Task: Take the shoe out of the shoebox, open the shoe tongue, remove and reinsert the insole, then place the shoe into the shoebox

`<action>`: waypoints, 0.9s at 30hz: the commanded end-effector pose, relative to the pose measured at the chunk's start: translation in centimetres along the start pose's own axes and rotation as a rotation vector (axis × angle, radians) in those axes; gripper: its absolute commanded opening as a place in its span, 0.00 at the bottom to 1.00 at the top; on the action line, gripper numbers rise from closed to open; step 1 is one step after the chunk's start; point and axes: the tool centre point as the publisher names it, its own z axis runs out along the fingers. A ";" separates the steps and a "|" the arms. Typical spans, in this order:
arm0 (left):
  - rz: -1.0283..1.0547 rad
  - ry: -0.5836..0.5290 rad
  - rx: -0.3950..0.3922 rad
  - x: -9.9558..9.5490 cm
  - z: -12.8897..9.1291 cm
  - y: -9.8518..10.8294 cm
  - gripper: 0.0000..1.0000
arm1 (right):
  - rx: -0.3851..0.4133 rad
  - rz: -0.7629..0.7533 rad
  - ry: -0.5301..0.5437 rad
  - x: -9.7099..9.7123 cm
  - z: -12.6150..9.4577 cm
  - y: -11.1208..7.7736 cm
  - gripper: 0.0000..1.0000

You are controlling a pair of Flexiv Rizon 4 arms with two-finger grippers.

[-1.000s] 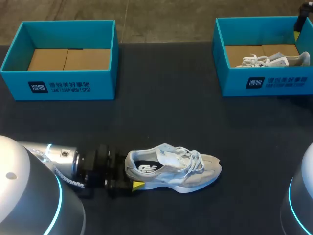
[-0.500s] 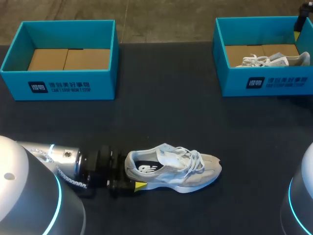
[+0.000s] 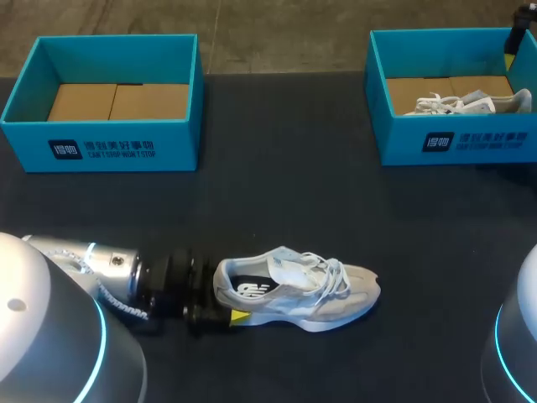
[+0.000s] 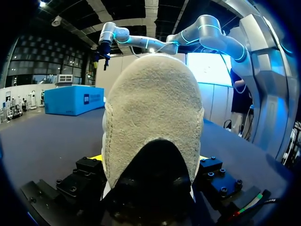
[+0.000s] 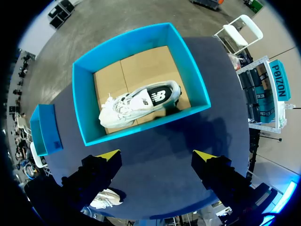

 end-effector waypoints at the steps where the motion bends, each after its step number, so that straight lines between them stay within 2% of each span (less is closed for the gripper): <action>1: -0.010 0.025 -0.010 -1.5 -0.2 0.0 0.00 | 0.000 0.001 -0.001 0.0 0.0 0.0 1.00; 13: -0.011 0.072 -0.032 -2.9 0.0 0.1 0.00 | 0.000 0.001 -0.001 0.0 0.0 0.0 1.00; 27: -0.007 0.081 -0.032 -2.6 -0.3 0.1 0.00 | 0.000 0.001 -0.001 0.0 0.0 0.0 1.00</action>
